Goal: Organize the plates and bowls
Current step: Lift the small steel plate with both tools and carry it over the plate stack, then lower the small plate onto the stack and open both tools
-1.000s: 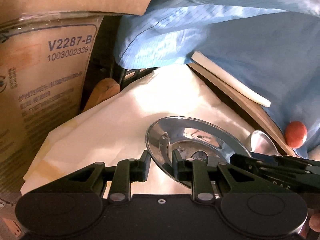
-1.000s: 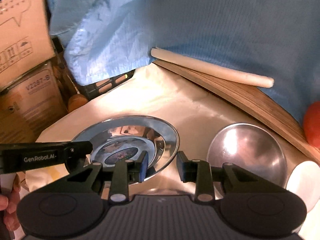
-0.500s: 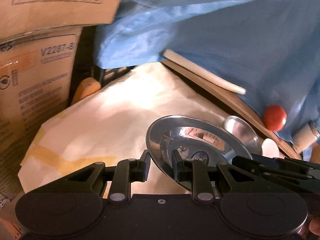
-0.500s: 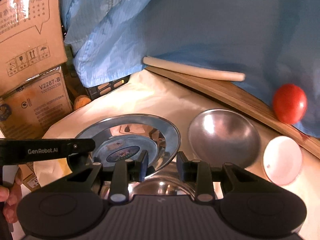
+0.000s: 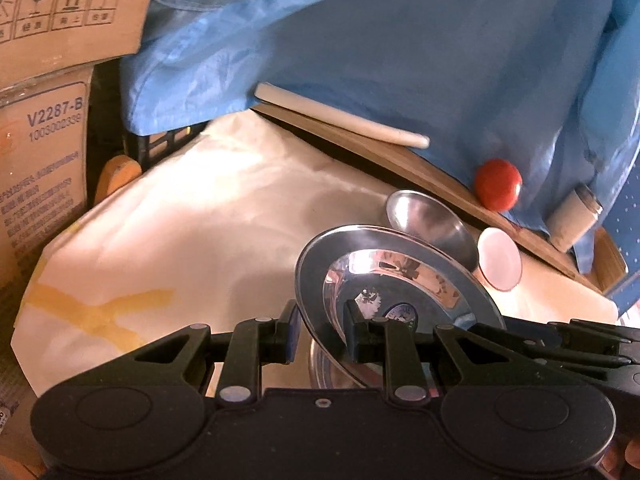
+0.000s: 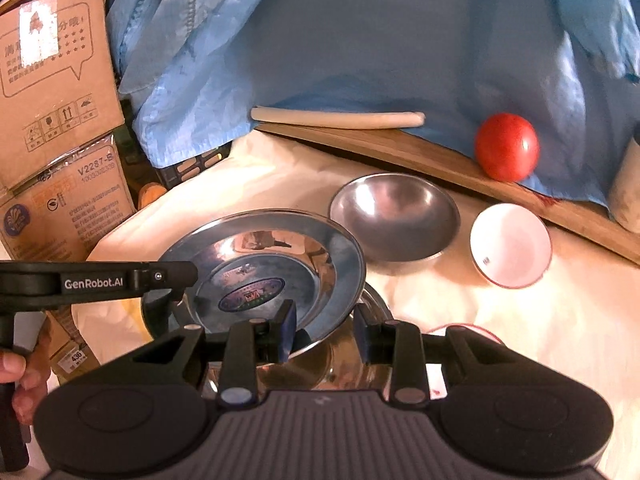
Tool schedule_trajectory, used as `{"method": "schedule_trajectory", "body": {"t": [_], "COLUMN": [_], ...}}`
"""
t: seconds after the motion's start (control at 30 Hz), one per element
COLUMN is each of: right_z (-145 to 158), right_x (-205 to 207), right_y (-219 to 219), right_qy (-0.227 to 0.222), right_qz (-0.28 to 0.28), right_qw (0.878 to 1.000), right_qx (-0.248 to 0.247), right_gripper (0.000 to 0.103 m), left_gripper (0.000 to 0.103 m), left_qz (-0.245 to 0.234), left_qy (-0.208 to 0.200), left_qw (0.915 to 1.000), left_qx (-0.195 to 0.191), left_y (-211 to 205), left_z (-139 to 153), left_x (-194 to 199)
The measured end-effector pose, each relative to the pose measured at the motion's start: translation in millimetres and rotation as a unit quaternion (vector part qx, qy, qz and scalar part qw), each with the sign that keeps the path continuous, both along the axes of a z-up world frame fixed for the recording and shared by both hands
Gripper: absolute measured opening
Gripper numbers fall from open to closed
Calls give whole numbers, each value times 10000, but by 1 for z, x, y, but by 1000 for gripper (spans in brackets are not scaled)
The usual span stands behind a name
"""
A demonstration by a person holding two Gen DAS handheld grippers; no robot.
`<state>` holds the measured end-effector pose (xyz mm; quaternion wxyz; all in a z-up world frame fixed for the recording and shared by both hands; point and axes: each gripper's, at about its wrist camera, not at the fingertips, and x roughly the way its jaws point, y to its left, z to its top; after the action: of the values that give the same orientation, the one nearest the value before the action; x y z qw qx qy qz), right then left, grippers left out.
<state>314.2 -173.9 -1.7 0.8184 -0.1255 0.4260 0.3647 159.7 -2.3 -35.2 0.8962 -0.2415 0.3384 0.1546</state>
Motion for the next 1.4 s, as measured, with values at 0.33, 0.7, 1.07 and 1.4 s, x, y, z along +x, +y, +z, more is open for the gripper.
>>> {"method": "schedule_trajectory", "body": {"t": [0.33,0.7,1.07,1.4], "right_z": [-4,-5,-8,-11], "right_x": [-7,-8,-14,-15], "right_y": [-20,-20,-25,-25], "right_qy": [181,326,507,644], "right_qz": [-300,-506,-669,-637], "right_qw": [9994,9981,9963,9956], "right_qx": [-14,-105,-199,-237], "right_gripper": [35,35,37,38], "left_gripper": [23,25,27,29], "left_qz": [-439,-909,-1302,-1394], "left_qy": [165,258,401,550], "left_qw": [9987,9944,9875,9834], "left_qx": [204,473,789,1022], "left_y": [-15,-18,-29,-35], "left_z": [-4,-5,-8,-10], "left_x": [4,8,8,9]}}
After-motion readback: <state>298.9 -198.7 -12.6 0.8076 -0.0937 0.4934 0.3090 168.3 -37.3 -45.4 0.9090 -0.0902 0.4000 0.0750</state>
